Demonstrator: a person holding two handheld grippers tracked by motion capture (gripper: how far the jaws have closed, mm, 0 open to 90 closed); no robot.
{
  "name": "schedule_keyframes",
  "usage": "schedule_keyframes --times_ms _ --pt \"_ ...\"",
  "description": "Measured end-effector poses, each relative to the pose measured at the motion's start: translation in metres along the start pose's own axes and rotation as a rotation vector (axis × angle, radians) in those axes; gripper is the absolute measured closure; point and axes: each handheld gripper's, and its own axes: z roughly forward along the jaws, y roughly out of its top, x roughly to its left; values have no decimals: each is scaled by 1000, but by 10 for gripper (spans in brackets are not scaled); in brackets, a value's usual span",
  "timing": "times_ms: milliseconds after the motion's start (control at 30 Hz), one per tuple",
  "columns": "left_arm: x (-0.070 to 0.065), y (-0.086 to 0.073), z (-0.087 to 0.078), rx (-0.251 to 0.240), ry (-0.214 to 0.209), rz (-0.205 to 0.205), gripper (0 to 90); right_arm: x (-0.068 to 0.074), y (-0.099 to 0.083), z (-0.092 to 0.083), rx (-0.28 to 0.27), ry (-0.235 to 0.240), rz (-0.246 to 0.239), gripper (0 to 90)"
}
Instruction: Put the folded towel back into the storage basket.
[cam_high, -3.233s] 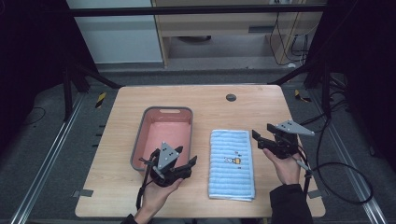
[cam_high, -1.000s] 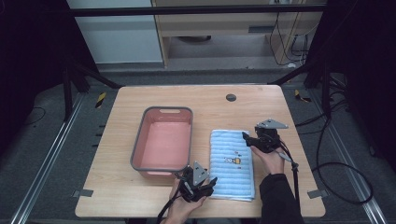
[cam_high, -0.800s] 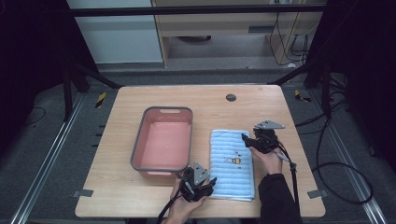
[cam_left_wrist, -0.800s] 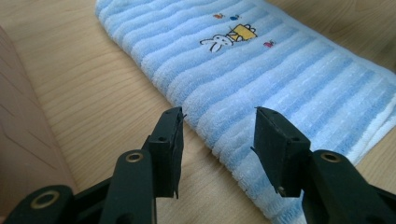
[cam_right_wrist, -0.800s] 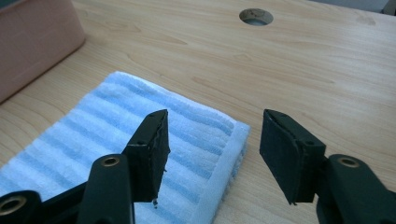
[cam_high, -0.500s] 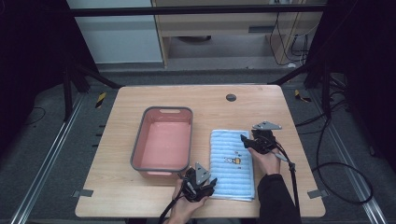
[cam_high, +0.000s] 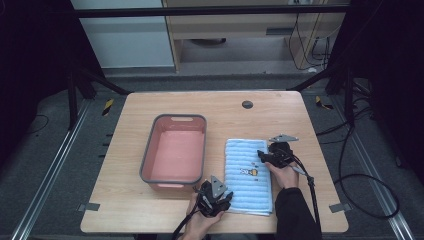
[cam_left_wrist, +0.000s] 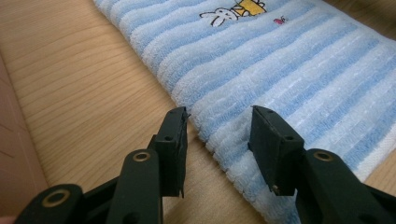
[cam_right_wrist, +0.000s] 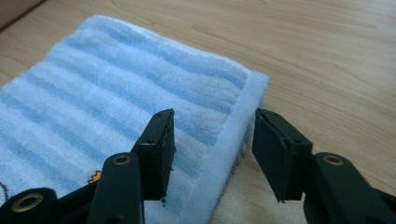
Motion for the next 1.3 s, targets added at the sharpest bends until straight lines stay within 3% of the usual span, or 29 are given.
schedule_keyframes --times_ms 400,500,633,767,967,1200,1300 --pt "-2 -1 2 3 1 -31 597 2 -2 4 30 18 8 552" --pt "-2 -1 2 4 -8 -47 625 2 -3 4 34 39 34 609" --pt "-1 0 3 9 -15 -71 645 3 -3 5 32 39 28 651" --pt "-5 1 3 11 -16 -64 726 3 -3 4 33 71 48 743" --pt "-7 2 3 11 -7 -58 809 4 -3 4 30 85 48 795" --pt "-3 0 1 -24 -32 -103 855 4 -1 0 13 90 30 810" --pt "-2 1 -2 -29 -39 -100 858 3 3 -9 -29 99 21 812"
